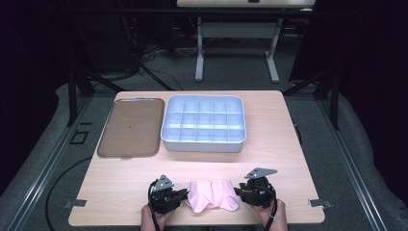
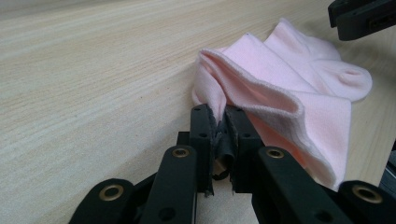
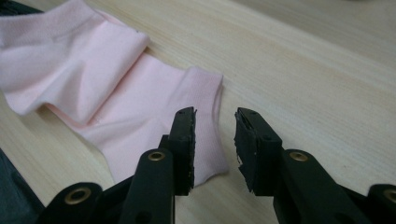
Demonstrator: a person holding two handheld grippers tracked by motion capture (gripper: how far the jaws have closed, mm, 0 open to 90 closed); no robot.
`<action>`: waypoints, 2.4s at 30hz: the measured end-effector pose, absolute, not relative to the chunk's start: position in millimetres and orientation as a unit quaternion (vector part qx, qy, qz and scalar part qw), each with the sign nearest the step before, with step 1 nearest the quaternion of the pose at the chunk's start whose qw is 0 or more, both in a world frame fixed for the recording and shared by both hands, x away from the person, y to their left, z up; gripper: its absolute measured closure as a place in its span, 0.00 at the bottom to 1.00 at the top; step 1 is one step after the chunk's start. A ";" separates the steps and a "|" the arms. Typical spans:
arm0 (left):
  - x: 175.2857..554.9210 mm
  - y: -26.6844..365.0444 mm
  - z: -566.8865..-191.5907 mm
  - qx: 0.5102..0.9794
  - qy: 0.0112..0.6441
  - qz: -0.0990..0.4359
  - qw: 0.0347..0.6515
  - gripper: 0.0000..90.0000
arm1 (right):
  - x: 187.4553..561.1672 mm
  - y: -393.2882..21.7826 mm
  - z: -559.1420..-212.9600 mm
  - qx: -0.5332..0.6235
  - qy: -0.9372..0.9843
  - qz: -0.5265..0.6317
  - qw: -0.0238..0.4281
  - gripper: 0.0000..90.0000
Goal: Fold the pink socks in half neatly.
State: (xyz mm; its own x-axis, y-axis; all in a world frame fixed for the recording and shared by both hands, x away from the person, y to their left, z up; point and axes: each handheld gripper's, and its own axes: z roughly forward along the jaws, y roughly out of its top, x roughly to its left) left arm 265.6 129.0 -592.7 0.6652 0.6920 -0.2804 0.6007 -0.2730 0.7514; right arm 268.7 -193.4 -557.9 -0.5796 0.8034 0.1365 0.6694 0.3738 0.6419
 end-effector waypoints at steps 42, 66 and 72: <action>265.5 128.9 -592.9 0.796 0.407 0.053 0.445 0.94 | 266.3 -190.1 -543.1 0.428 0.827 0.361 0.058 0.94; 265.7 129.4 -592.9 0.796 0.407 0.052 0.445 0.94 | 282.7 -122.9 -509.8 0.364 0.855 0.369 0.036 0.94; 265.7 129.4 -592.9 0.796 0.407 0.052 0.445 0.94 | 285.0 -98.1 -515.5 0.349 0.867 0.354 0.033 0.94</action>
